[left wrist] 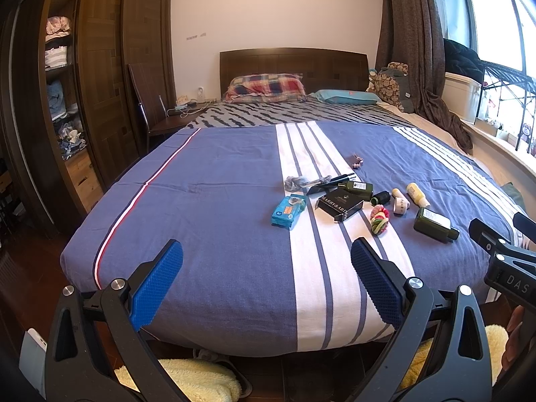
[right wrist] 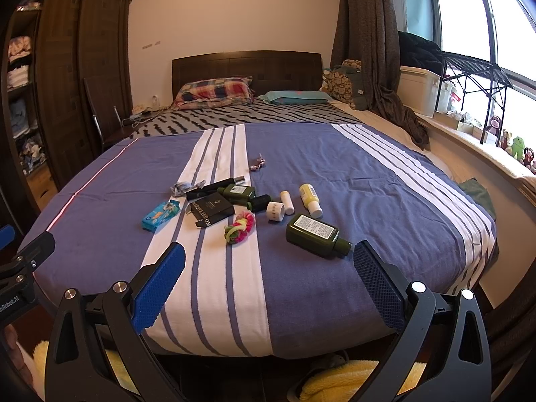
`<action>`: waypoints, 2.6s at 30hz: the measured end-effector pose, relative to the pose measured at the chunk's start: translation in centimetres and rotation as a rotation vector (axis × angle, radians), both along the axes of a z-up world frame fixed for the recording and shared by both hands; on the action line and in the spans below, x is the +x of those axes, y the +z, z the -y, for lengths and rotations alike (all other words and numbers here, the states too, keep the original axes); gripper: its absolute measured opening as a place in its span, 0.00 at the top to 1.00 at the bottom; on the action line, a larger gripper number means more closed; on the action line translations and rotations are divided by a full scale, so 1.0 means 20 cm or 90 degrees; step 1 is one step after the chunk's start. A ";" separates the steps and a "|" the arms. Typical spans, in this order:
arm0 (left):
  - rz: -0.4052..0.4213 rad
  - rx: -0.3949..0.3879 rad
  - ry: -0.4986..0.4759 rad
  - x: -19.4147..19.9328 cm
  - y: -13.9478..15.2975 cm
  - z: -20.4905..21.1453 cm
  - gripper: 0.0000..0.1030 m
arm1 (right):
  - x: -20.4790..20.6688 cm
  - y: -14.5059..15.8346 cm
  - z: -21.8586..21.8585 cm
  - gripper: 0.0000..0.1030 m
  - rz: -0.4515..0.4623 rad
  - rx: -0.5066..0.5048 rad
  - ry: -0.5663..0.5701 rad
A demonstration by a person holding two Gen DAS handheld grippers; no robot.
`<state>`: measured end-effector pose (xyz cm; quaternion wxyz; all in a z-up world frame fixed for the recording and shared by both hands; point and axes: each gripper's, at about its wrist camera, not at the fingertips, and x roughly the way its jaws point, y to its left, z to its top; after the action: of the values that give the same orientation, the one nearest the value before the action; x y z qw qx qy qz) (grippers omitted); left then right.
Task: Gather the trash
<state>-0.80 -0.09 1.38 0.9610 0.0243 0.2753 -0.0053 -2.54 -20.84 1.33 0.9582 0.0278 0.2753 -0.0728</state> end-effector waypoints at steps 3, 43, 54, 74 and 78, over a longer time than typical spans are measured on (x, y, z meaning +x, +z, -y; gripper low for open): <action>0.000 0.000 -0.001 0.00 -0.01 0.00 0.08 | 0.00 0.00 0.00 0.02 0.000 0.000 -0.001; -0.142 0.004 -0.074 0.57 -0.55 0.18 0.08 | 0.60 -0.56 0.50 0.03 -0.125 0.028 -0.050; -0.186 -0.011 -0.186 0.78 -0.63 0.52 0.17 | 0.86 -0.64 0.51 0.03 -0.176 -0.007 0.033; -0.219 -0.028 -0.309 1.06 -0.78 0.87 0.44 | 0.89 -0.70 0.58 0.26 -0.161 0.051 0.036; -0.210 -0.021 -0.303 1.07 -0.79 0.89 0.62 | 0.86 -0.70 0.57 0.27 -0.157 0.061 0.037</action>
<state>20.57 -17.79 -14.46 0.8752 0.0713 0.4144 -0.2392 14.67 -32.23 -12.58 0.9164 0.0563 0.3948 -0.0344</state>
